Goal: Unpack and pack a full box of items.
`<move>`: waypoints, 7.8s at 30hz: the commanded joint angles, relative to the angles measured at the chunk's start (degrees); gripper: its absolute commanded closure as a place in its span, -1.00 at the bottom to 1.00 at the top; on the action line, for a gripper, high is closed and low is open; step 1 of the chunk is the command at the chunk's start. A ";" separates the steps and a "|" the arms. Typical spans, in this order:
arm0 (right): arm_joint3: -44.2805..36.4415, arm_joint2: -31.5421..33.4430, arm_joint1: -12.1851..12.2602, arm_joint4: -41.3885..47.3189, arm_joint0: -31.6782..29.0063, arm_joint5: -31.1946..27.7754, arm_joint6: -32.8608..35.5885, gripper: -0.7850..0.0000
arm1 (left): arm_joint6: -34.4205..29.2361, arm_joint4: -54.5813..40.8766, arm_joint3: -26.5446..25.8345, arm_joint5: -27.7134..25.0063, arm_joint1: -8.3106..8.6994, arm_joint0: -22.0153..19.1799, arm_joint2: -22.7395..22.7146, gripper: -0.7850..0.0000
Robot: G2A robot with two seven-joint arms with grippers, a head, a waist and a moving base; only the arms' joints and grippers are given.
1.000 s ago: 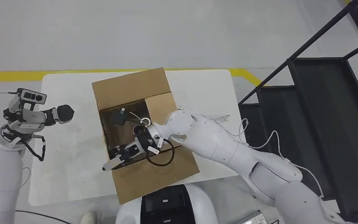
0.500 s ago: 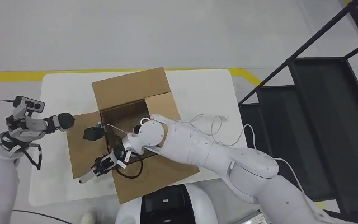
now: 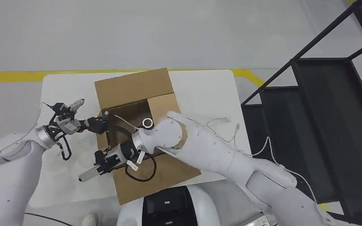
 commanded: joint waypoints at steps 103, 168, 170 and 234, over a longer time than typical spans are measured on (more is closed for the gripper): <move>-28.70 49.48 19.91 -20.08 -48.39 9.65 -6.32 -1.00 | -0.15 11.78 -24.34 -13.92 -4.95 -7.06 3.78 -1.00; -14.51 0.33 10.61 -68.43 -4.57 25.03 6.24 -1.00 | 6.59 2.92 -16.27 -18.55 -0.76 10.29 -22.47 -1.00; -14.51 0.33 10.61 -68.43 -4.57 25.03 6.24 -1.00 | 6.59 2.92 -16.27 -18.55 -0.76 10.29 -22.47 -1.00; 9.53 -2.44 -6.97 -66.57 5.34 16.72 6.07 1.00 | 6.59 2.92 -16.27 -18.55 -0.76 10.29 -22.47 -1.00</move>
